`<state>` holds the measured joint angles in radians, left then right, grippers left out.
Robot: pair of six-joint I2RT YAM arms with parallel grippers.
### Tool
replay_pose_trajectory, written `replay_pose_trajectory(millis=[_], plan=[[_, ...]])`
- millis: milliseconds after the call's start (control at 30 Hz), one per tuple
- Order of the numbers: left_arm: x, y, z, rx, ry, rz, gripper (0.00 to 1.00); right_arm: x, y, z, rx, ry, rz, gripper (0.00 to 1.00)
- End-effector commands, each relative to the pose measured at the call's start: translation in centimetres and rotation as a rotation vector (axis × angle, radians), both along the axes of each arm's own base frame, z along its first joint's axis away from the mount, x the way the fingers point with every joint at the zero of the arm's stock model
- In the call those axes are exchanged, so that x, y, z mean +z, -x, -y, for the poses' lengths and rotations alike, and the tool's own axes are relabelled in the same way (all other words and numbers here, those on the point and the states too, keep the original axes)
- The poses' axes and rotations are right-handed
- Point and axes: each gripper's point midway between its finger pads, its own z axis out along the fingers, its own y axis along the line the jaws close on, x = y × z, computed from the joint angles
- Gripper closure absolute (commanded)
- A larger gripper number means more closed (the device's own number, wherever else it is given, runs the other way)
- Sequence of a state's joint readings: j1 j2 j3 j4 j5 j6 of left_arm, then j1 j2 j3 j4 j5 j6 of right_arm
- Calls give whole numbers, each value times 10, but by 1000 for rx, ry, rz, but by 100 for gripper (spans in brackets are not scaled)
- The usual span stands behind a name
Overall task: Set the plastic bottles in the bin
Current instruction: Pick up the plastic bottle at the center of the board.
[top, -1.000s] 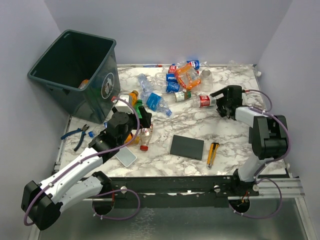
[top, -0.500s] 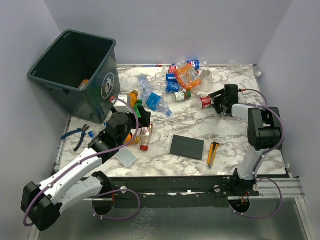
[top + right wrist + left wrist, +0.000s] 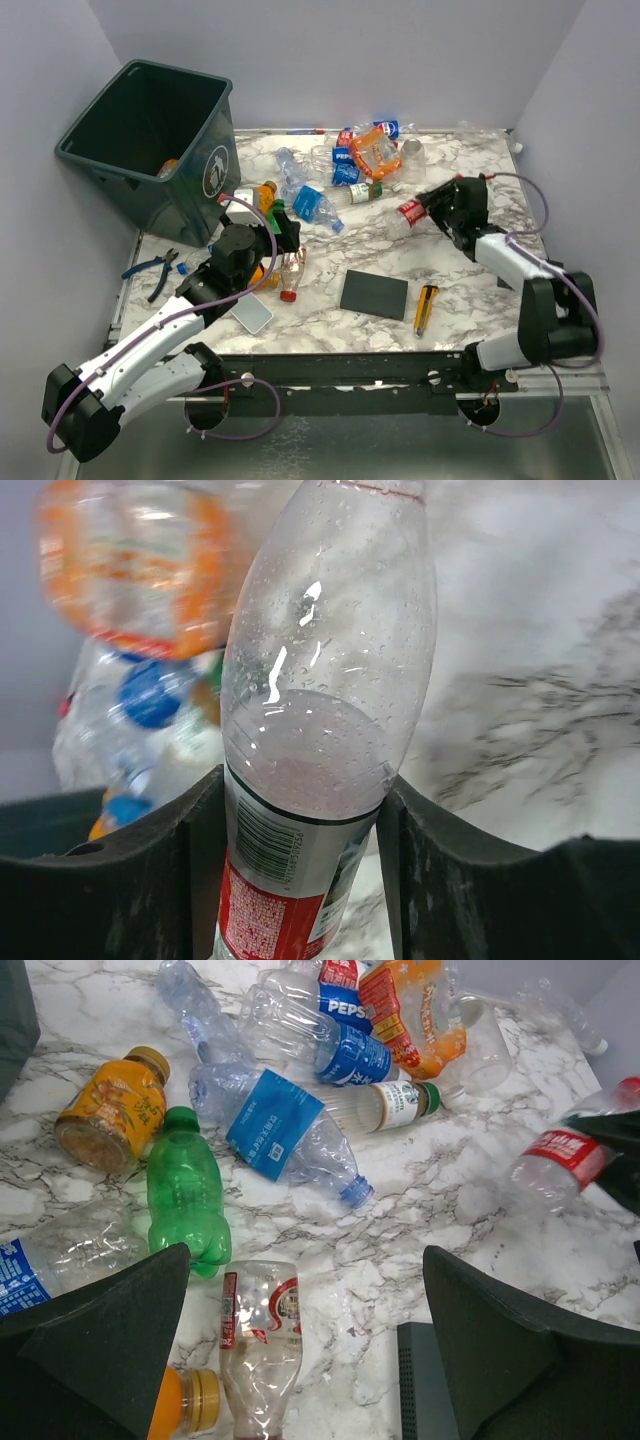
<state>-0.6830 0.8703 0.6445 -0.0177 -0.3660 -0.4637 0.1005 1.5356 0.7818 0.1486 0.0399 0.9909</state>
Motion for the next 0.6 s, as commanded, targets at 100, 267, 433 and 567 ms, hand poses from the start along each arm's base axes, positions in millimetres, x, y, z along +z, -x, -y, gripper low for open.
replay_pose_trajectory(millis=[100, 267, 433, 567], plan=[[29, -7, -4, 45, 78, 94, 1, 167, 77, -103, 599, 302, 548, 55], [90, 2, 22, -109, 178, 218, 1, 195, 172, -172, 1044, 290, 746, 58], [164, 25, 57, -354, 272, 346, 1, 187, 221, -205, 1283, 361, 762, 61], [195, 48, 88, -568, 326, 370, 1, 190, 229, -213, 1310, 434, 795, 64]])
